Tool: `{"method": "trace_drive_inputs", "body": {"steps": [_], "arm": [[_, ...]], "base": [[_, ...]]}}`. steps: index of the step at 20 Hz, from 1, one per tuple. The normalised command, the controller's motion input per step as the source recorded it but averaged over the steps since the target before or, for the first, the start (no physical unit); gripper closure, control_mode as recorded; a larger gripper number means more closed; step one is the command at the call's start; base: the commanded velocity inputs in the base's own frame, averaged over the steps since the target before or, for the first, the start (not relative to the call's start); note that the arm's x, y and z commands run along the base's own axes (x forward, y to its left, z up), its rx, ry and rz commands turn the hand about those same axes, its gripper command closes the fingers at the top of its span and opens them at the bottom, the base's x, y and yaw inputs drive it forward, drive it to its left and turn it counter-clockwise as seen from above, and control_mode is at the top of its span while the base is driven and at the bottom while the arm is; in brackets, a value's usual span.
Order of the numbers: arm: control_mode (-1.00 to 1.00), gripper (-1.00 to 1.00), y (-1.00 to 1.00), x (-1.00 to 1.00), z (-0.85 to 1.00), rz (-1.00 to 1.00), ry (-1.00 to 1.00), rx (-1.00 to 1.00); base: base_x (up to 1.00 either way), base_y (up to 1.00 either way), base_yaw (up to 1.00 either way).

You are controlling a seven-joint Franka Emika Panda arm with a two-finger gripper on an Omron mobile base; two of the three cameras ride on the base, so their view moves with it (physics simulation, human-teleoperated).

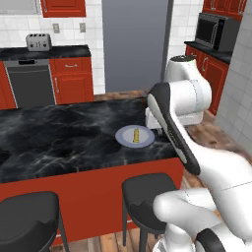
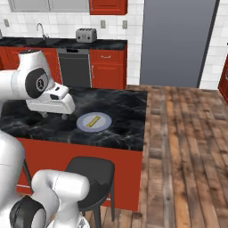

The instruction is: Retrieve the butter from the fridge and place it on a plate on the dining table. Then retrieve the butter knife by the fridge and place it near the plate.

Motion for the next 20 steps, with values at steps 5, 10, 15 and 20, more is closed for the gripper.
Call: {"method": "trace_drive_inputs", "body": {"steps": [5,10,15,20], "arm": [[-1.0,-1.0,-0.16,-0.67,-0.24,0.03,-0.2,0.08],[-1.0,-1.0,-0.13,-0.02,-0.29,0.0,0.02,0.13],[-1.0,-1.0,0.0,0.0,-0.26,0.0,0.0,-0.01],[-1.0,-1.0,0.0,0.0,-0.51,0.0,0.0,-0.11]], "base": [[0.0,0.0,0.0],[0.0,0.0,0.0],[0.0,0.0,0.0],[0.0,0.0,0.0]]}}
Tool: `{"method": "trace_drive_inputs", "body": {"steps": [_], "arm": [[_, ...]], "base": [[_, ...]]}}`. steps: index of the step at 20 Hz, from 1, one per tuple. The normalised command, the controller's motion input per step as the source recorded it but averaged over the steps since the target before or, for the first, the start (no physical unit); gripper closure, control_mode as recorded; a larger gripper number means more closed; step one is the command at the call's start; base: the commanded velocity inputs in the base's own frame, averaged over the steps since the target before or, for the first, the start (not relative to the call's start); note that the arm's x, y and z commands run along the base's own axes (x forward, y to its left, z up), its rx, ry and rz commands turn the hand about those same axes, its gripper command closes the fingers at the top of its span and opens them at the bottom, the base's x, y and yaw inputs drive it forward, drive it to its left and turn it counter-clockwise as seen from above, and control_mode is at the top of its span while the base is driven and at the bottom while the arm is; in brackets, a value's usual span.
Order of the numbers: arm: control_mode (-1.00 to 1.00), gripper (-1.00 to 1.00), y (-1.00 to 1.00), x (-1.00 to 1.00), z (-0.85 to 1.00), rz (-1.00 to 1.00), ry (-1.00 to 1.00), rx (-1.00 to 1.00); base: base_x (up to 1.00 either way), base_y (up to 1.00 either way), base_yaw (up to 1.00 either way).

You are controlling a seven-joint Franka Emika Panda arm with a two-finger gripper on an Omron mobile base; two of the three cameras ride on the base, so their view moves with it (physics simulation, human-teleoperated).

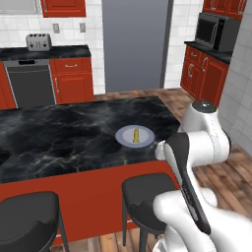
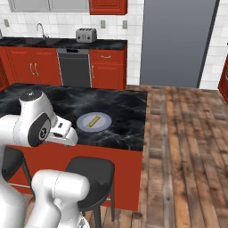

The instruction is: Retrieve the butter from the fridge and place it on a plate on the dining table. Then retrieve the butter knife by the fridge and place it near the plate.

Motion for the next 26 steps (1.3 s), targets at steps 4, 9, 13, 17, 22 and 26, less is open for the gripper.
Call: {"method": "trace_drive_inputs", "body": {"steps": [4,9,13,17,22,26], "arm": [[-1.0,-1.0,0.0,0.0,-0.4,0.0,0.02,-0.03],[-1.0,-1.0,0.0,0.0,-0.13,0.0,0.0,0.0],[-1.0,-1.0,0.13,-0.11,-0.06,0.03,0.0,0.0],[1.0,-1.0,0.03,-0.08,-0.03,0.03,0.0,0.0],[1.0,-1.0,0.0,0.0,0.0,0.0,0.0,0.0],[1.0,-1.0,0.0,0.0,0.0,0.0,0.0,0.0]], "base": [[0.0,0.0,0.0],[0.0,0.0,0.0],[0.0,0.0,0.0],[-0.34,0.21,0.12],[-0.65,0.4,0.32],[-0.46,0.71,0.58]]}}
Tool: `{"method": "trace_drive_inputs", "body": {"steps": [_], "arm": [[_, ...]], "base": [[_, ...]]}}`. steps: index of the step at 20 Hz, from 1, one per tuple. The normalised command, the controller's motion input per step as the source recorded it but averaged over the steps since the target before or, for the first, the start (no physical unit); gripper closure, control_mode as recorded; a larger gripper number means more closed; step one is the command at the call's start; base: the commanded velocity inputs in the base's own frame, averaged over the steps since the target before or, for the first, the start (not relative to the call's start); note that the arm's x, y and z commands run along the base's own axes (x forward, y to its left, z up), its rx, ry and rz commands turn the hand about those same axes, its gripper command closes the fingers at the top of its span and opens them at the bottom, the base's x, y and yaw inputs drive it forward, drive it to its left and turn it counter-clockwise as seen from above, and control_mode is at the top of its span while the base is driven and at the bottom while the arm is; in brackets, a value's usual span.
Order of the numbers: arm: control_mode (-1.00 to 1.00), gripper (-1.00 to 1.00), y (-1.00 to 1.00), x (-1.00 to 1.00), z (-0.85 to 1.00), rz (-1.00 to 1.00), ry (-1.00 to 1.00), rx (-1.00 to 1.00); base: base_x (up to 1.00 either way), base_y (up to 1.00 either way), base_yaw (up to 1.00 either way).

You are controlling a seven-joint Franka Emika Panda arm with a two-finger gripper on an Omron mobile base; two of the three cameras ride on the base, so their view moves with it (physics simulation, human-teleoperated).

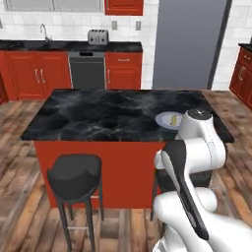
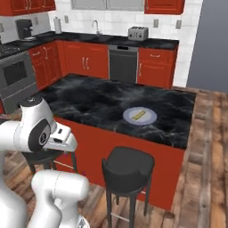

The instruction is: Retrieve the butter from the fridge and place it on a plate on the dining table. Then retrieve the butter knife by the fridge and place it near the plate.

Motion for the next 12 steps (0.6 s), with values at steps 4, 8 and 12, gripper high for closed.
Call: {"method": "trace_drive_inputs", "body": {"steps": [4,8,12], "arm": [[1.0,-1.0,0.0,0.0,0.0,0.0,0.0,0.0],[1.0,-1.0,0.0,0.0,0.0,0.0,0.0,0.0],[1.0,-1.0,0.0,0.0,0.0,0.0,0.0,0.0]], "base": [[-0.2,0.92,0.72],[-0.24,0.83,0.68],[-0.01,0.81,0.68]]}}
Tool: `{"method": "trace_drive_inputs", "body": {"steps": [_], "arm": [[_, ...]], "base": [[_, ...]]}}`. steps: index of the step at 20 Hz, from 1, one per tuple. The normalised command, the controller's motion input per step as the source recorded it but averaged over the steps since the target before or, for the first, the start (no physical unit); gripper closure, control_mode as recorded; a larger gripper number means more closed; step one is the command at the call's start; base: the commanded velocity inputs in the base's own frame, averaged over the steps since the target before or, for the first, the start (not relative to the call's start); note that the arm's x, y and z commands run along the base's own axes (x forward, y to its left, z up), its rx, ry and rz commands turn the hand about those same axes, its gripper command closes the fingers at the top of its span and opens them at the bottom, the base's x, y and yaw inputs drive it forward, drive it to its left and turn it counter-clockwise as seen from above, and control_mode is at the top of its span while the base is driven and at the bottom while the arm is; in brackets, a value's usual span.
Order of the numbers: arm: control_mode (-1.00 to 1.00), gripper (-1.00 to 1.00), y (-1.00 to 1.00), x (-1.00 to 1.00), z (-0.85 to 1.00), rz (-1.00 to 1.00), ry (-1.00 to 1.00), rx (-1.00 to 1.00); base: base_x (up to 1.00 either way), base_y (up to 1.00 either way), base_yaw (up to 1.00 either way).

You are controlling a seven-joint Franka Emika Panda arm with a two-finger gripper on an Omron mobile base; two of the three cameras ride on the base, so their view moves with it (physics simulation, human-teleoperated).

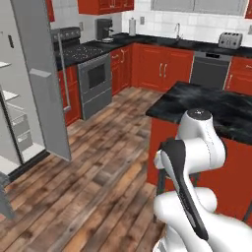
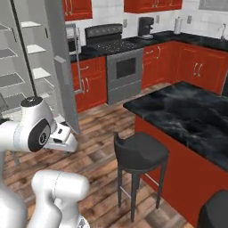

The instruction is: Retrieve the butter from the fridge and place it on a plate on the dining table. Then retrieve the butter knife by the fridge and place it near the plate.

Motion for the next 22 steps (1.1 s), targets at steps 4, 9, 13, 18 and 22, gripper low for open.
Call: {"method": "trace_drive_inputs", "body": {"steps": [4,9,13,18,22], "arm": [[1.0,-1.0,0.0,0.0,0.0,0.0,0.0,0.0],[1.0,-1.0,0.0,0.0,0.0,0.0,0.0,0.0],[1.0,-1.0,0.0,0.0,0.0,0.0,0.0,0.0],[1.0,-1.0,0.0,0.0,0.0,0.0,0.0,0.0],[1.0,-1.0,0.0,0.0,0.0,0.0,0.0,0.0]], "base": [[0.0,0.7,0.64],[0.0,0.69,0.64],[0.02,0.81,0.67],[0.32,0.99,0.47],[0.68,0.83,0.14]]}}
